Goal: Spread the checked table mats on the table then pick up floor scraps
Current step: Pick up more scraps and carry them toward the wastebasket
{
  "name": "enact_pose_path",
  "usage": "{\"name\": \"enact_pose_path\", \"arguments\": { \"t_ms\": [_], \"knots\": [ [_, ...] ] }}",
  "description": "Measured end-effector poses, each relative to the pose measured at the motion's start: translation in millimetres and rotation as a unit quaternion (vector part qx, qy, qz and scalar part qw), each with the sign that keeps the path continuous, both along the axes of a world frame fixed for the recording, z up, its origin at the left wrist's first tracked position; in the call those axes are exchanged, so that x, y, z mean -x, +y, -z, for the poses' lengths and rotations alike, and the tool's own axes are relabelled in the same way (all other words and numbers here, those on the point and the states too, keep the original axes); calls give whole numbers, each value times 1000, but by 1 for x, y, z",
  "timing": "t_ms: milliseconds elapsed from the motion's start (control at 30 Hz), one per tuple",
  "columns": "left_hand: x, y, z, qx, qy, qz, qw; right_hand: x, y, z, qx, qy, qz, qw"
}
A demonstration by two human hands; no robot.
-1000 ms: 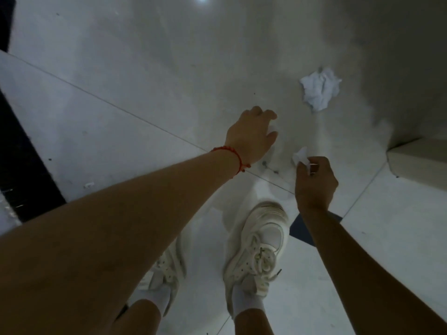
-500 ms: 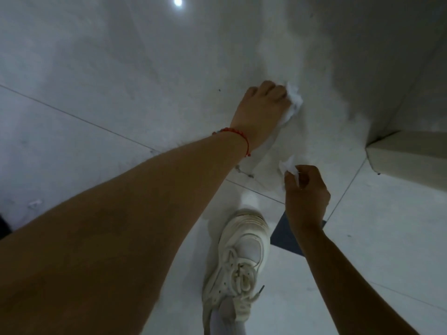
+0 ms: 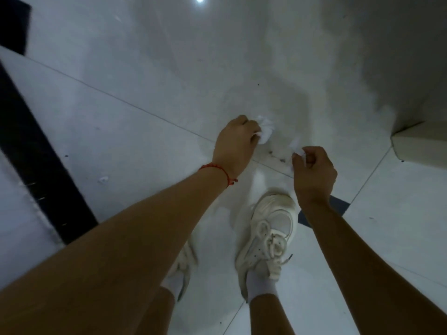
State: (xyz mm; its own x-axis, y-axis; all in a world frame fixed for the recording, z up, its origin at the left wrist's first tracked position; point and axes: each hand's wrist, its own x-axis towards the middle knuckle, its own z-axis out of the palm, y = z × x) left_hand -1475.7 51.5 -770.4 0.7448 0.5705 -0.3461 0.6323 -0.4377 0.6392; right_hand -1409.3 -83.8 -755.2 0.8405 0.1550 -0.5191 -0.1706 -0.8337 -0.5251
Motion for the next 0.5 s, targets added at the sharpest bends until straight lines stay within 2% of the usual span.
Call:
{"name": "enact_pose_path", "arguments": {
  "t_ms": [200,500],
  "knots": [
    [53,25,-79,-5,18,-134,991,17,21,-66,-16,16,-18,1000],
    [109,50,-237,-28,-30,-154,987,37,54,-221,-86,12,10,996]
  ]
}}
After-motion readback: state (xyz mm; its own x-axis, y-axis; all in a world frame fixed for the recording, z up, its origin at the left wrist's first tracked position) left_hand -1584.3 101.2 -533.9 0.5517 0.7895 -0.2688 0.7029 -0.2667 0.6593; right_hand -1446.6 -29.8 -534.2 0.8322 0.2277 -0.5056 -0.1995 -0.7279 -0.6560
